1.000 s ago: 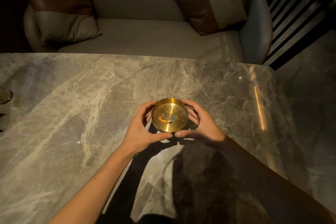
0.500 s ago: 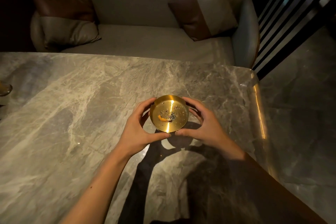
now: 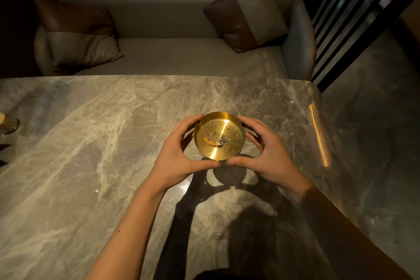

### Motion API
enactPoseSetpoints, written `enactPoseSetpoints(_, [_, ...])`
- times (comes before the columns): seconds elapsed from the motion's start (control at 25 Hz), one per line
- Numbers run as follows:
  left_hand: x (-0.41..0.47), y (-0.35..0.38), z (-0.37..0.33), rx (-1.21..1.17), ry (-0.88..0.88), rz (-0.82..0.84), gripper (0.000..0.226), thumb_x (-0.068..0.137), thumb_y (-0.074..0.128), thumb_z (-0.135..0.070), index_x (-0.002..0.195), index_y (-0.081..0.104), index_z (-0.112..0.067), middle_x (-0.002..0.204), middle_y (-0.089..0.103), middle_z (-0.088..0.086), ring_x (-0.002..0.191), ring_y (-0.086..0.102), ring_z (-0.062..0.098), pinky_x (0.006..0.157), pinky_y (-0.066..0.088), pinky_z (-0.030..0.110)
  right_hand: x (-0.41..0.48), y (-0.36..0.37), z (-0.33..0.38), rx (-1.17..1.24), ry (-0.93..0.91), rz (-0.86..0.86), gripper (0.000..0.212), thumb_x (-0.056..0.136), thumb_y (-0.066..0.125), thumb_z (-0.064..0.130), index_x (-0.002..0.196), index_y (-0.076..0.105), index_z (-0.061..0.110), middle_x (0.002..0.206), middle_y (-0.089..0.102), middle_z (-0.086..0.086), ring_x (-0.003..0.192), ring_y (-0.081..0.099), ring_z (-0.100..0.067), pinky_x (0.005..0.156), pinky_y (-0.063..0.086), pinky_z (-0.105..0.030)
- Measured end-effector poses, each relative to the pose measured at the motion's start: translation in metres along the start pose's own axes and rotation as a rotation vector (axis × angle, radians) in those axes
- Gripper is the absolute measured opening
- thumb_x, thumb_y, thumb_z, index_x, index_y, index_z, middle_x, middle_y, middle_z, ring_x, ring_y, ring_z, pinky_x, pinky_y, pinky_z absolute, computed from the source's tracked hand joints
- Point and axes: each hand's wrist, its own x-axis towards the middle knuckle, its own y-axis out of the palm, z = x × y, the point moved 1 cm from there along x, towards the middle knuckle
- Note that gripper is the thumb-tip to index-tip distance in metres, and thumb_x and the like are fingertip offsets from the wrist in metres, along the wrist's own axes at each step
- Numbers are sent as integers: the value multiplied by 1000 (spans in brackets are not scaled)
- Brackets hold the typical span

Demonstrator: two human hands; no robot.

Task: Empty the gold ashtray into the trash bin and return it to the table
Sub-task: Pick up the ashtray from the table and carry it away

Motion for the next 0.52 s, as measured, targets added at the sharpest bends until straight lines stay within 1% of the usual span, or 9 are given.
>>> enactPoseSetpoints(0.12, [-2, -11, 0, 6, 27, 30, 101, 51, 95, -29, 140, 48, -23, 140, 52, -6, 133, 49, 10, 112, 42, 37, -6, 10, 11, -37, 1, -22, 95, 56, 91, 28, 140, 47, 19, 139, 53, 2, 130, 50, -8, 111, 42, -38])
enactPoseSetpoints(0.24, [-9, -14, -3, 9, 51, 37, 101, 50, 95, -31, 140, 48, -24, 139, 52, -7, 132, 49, 9, 112, 42, 35, -13, 13, 18, -62, 4, -32, 95, 56, 92, 26, 139, 48, 19, 138, 53, 1, 130, 51, -10, 110, 42, -38])
enactPoseSetpoints(0.36, [-14, -5, -8, 0, 57, 56, 101, 49, 94, -33, 139, 48, -25, 140, 51, -7, 132, 49, 8, 111, 42, 31, -24, 7, 20, -79, 0, -41, 94, 56, 92, 23, 139, 48, 18, 138, 53, 1, 129, 52, -9, 110, 43, -35])
enactPoseSetpoints(0.52, [-15, 21, -18, -6, 58, 64, 102, 50, 94, -34, 140, 48, -25, 139, 51, -9, 132, 48, 8, 111, 41, 30, -40, -15, 16, -65, -5, -53, 91, 56, 91, 26, 137, 48, 23, 137, 54, 1, 127, 52, -6, 108, 44, -31])
